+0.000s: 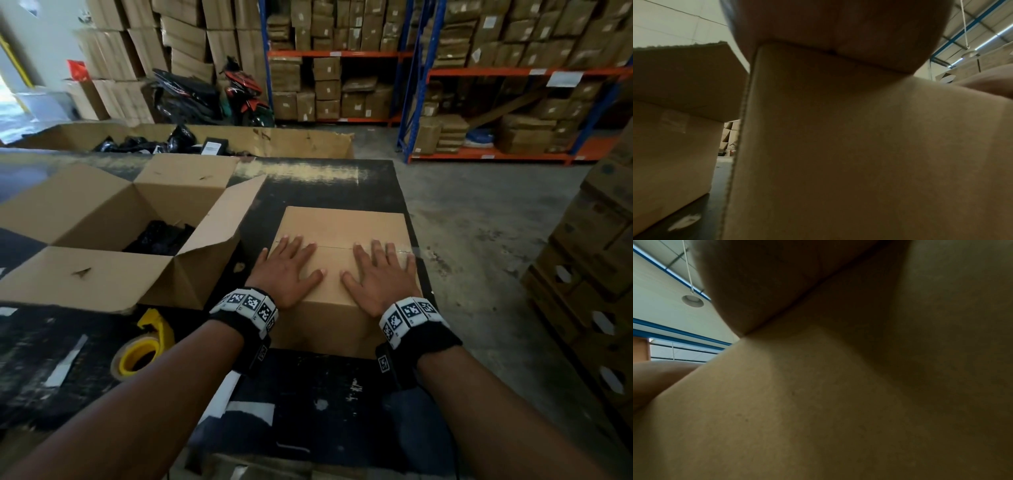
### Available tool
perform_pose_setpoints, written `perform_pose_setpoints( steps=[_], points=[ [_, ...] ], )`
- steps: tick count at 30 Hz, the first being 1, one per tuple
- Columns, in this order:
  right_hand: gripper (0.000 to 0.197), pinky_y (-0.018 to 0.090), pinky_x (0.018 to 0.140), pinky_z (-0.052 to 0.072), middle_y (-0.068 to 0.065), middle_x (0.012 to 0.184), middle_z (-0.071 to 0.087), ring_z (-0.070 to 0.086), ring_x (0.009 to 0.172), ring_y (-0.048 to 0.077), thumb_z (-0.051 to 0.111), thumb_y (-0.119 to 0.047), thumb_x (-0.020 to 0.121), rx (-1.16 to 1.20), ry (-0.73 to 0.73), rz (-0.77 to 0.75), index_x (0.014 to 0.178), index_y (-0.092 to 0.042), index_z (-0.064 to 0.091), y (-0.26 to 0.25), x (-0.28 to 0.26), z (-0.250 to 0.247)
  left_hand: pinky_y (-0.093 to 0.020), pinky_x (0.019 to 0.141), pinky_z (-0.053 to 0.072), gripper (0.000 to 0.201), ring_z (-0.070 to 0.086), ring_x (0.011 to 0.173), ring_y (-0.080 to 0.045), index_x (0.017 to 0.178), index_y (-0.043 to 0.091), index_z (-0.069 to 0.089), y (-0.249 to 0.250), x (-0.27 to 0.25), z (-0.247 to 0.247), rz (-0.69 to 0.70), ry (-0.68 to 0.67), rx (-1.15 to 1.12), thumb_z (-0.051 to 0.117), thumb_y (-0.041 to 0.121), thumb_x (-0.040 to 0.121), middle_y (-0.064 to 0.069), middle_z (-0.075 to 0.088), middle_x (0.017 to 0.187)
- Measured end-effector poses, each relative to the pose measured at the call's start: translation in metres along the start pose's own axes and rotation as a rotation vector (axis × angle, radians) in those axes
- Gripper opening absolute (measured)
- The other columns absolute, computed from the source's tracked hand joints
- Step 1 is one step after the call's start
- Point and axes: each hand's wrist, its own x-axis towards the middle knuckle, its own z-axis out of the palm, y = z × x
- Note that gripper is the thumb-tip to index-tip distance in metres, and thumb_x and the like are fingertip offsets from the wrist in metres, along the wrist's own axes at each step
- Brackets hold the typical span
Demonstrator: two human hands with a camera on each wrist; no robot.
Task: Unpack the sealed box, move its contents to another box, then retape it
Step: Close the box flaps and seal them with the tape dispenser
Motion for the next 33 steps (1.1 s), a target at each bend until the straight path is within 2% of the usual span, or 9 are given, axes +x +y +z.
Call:
perform_pose_setpoints(
  steps=[4, 11, 15, 21, 25, 29, 31, 33],
  points=[
    [0.078, 0.063, 0.119, 0.002, 0.008, 0.168, 0.007, 0.004, 0.154, 0.032, 0.015, -0.07, 0.091, 0.011, 0.014, -0.003, 0.158, -0.032, 0.011, 0.0, -0.001, -0.002, -0.056, 0.125, 0.008, 0.077, -0.008, 0.157, -0.017, 0.162, 0.038, 0.002, -0.002, -0.002, -0.002, -0.002, -0.043, -0.012, 0.019, 0.074, 0.096, 0.006, -0.007, 0.171],
    [0.076, 0.061, 0.12, 0.006, 0.006, 0.167, 0.013, 0.009, 0.153, 0.032, 0.018, -0.069, 0.091, 0.03, 0.045, 0.01, 0.156, -0.031, 0.017, -0.002, -0.004, -0.004, -0.055, 0.125, 0.009, 0.076, -0.006, 0.158, -0.018, 0.162, 0.037, 0.005, -0.005, -0.001, -0.002, 0.017, -0.02, -0.054, 0.023, 0.073, 0.097, 0.005, -0.005, 0.171],
    [0.075, 0.061, 0.12, 0.005, 0.006, 0.168, 0.009, 0.005, 0.154, 0.033, 0.02, -0.068, 0.092, 0.035, 0.027, 0.034, 0.157, -0.031, 0.014, -0.012, -0.009, -0.004, -0.058, 0.124, 0.009, 0.073, -0.007, 0.157, -0.017, 0.161, 0.04, 0.004, -0.013, 0.001, 0.0, 0.051, -0.034, -0.06, 0.021, 0.072, 0.098, 0.008, -0.006, 0.171],
    [0.073, 0.063, 0.119, 0.004, 0.005, 0.168, 0.002, 0.0, 0.154, 0.035, 0.016, -0.067, 0.093, 0.02, 0.0, 0.029, 0.158, -0.034, 0.008, -0.024, -0.009, -0.001, -0.057, 0.125, 0.013, 0.067, -0.006, 0.158, -0.018, 0.162, 0.038, 0.008, -0.019, 0.002, 0.003, 0.092, -0.007, -0.108, 0.025, 0.061, 0.102, 0.005, -0.003, 0.171],
    [0.075, 0.063, 0.12, 0.003, 0.005, 0.168, 0.002, 0.0, 0.154, 0.035, 0.015, -0.069, 0.092, 0.004, -0.012, 0.048, 0.158, -0.035, 0.007, -0.026, -0.009, 0.0, -0.054, 0.126, 0.008, 0.066, -0.006, 0.158, -0.018, 0.162, 0.035, 0.012, -0.021, -0.005, 0.003, 0.117, 0.007, -0.14, 0.03, 0.058, 0.103, 0.002, -0.001, 0.172],
    [0.074, 0.064, 0.119, 0.002, 0.004, 0.169, 0.001, -0.001, 0.154, 0.036, 0.016, -0.068, 0.092, 0.017, -0.022, 0.065, 0.157, -0.036, 0.006, -0.036, -0.008, -0.001, -0.052, 0.127, 0.008, 0.064, -0.003, 0.158, -0.016, 0.161, 0.031, 0.021, -0.028, -0.025, 0.006, 0.146, 0.077, -0.239, 0.037, 0.054, 0.104, 0.0, 0.006, 0.171],
    [0.073, 0.065, 0.119, 0.004, 0.002, 0.169, 0.0, 0.0, 0.154, 0.034, 0.016, -0.068, 0.091, 0.017, -0.028, 0.022, 0.157, -0.037, 0.006, -0.048, -0.007, 0.001, -0.053, 0.126, 0.014, 0.066, 0.005, 0.158, -0.018, 0.159, 0.028, 0.028, -0.035, -0.04, 0.01, 0.163, 0.158, -0.304, 0.04, 0.056, 0.101, -0.003, 0.014, 0.17],
    [0.075, 0.065, 0.118, 0.006, 0.002, 0.169, 0.002, 0.002, 0.154, 0.034, 0.015, -0.069, 0.09, 0.011, -0.03, -0.006, 0.157, -0.035, 0.007, -0.062, -0.004, 0.003, -0.048, 0.125, 0.022, 0.067, 0.015, 0.156, -0.022, 0.156, 0.025, 0.037, -0.044, -0.062, 0.014, 0.164, 0.277, -0.402, 0.043, 0.057, 0.097, -0.006, 0.025, 0.166]
  ],
)
